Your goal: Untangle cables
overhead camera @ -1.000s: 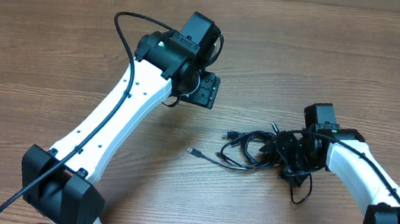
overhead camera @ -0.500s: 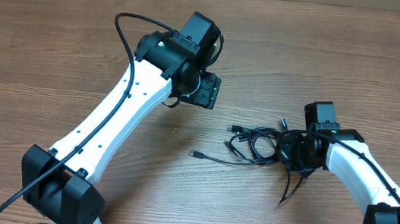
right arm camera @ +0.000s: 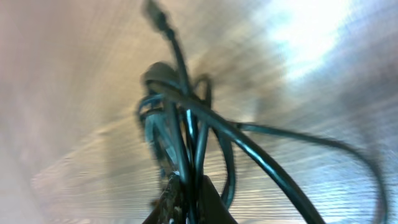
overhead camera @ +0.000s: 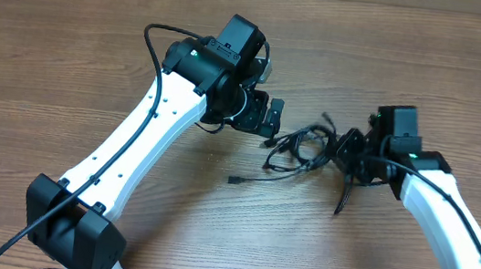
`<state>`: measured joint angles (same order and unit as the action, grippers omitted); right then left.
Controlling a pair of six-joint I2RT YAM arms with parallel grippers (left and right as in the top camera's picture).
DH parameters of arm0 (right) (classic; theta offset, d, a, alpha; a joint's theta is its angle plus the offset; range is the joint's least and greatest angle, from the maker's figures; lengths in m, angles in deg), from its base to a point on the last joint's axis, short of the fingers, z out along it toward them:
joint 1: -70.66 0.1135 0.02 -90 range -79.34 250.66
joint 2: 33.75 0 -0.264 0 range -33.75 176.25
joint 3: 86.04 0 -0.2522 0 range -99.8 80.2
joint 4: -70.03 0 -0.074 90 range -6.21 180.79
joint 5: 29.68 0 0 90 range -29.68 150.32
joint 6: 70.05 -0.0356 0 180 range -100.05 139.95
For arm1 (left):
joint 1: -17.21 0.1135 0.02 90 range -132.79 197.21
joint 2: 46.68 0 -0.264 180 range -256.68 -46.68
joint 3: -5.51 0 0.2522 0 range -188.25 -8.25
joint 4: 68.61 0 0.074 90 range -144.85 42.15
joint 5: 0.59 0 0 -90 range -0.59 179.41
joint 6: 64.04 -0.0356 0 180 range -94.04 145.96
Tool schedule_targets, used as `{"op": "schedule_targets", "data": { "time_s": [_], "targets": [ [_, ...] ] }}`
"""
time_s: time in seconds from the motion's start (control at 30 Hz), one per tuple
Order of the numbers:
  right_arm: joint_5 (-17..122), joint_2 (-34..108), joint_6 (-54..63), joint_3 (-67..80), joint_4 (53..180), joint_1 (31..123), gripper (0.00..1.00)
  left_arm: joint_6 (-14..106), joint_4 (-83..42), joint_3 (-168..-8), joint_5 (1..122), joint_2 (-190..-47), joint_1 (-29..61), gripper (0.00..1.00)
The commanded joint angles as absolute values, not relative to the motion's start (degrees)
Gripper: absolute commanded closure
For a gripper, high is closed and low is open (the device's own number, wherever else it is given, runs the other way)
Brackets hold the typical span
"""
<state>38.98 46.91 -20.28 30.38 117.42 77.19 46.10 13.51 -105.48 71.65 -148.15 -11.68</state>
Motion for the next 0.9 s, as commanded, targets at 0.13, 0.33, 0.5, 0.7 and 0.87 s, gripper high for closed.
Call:
{"op": "schedule_targets", "data": {
  "time_s": [0.13,0.33,0.5,0.7,0.87],
  "targets": [
    [42.72,35.39,-22.46,26.82,115.08,77.29,0.96,62.27,13.48,-105.83,63.04,-146.43,-12.14,0.00],
    [42.69,30.10,-27.36,26.82,110.77,77.29,0.96,75.91,12.41,-105.83,58.16,-146.43,-14.13,0.01],
    [42.69,29.47,-29.59,26.77,110.14,77.29,0.96,89.55,8.87,-105.85,58.27,-146.43,-17.30,0.00],
    [45.29,30.37,-26.84,26.77,119.71,77.29,0.37,90.29,9.33,-105.85,64.66,-146.43,-18.10,0.01],
    [46.74,36.88,-25.20,26.91,123.82,77.40,0.10,91.38,9.33,-105.83,68.20,-146.43,-18.06,0.00]
  ]
}}
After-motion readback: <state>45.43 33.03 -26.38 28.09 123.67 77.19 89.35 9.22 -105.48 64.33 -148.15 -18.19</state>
